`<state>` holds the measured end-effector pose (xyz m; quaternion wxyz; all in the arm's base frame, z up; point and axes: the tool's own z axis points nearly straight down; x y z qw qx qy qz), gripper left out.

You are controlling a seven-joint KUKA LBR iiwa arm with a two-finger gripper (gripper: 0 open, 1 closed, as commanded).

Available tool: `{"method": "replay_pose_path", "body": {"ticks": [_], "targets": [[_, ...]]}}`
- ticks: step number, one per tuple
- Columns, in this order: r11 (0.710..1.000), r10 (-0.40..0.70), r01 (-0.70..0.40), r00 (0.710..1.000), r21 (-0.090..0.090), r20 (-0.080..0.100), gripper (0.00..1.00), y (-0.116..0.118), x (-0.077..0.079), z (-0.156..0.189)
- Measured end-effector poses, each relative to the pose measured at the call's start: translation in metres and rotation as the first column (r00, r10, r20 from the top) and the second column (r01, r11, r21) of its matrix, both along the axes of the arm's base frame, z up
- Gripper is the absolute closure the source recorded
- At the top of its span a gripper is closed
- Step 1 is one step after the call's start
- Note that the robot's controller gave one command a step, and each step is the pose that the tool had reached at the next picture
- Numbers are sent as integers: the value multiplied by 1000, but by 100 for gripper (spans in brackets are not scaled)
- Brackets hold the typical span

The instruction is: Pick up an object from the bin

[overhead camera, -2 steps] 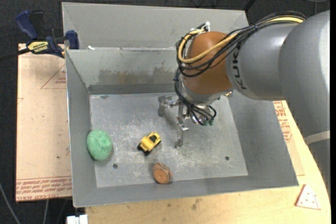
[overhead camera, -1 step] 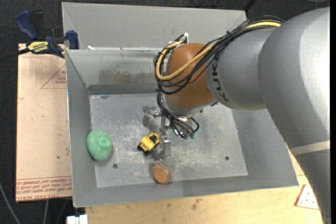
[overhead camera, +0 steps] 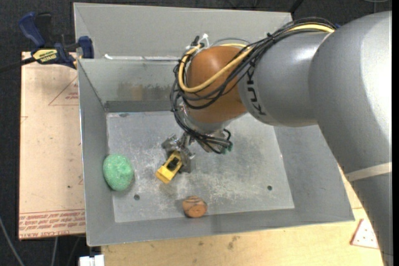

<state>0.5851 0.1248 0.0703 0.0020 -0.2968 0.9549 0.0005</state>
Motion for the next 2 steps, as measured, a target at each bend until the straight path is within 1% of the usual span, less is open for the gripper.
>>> {"method": "replay_pose_path", "body": {"ticks": [1, 2], "targets": [[1000, 0, 0, 1000, 1, 0, 100, 0, 0, 0], [1000, 20, -20, 1000, 1, 7, 100, 11, -12, 173]]}}
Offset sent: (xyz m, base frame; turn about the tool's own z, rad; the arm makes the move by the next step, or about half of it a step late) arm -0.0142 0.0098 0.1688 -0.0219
